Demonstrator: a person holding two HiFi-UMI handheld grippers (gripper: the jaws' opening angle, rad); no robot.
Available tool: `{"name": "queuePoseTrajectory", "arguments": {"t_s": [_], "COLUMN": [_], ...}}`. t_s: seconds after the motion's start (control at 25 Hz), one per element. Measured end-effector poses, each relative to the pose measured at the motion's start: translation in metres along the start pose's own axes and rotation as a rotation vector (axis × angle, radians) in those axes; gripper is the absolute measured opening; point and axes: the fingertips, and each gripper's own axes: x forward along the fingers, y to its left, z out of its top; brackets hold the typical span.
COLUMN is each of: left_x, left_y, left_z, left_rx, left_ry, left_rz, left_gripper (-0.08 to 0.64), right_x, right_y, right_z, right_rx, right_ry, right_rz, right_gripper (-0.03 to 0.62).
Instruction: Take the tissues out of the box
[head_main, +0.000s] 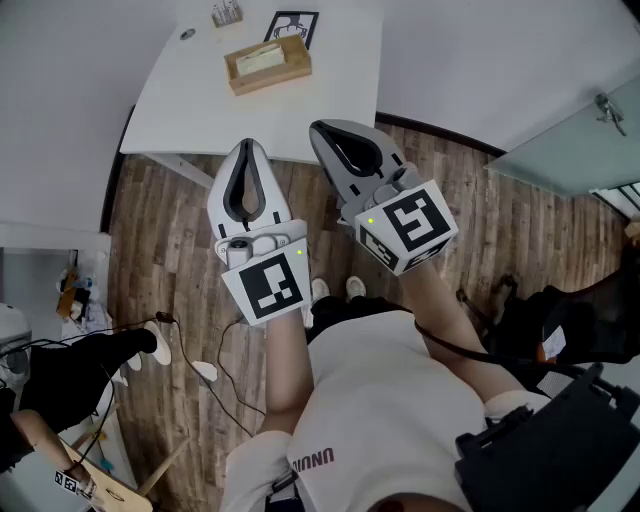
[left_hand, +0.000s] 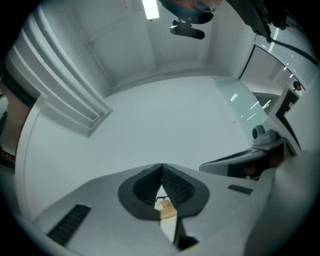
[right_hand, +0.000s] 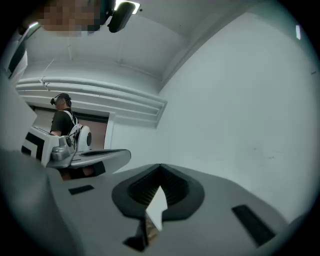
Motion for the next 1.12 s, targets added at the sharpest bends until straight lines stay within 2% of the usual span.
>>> {"name": "queuePoseTrajectory", "arguments": {"t_s": [1.12], "left_x": [-0.002], "left_y": [0.021], "left_z": [-0.004], "left_rx": [-0.007], "left_ry": [0.015], "left_rz": [-0.004], "left_gripper": [0.014], "right_x": [0.017], "right_y": [0.017], "right_z": [-0.005], "right_rx": [-0.009], "right_ry": [0.007], "right_rz": [0.013], "right_gripper": [0.020]}}
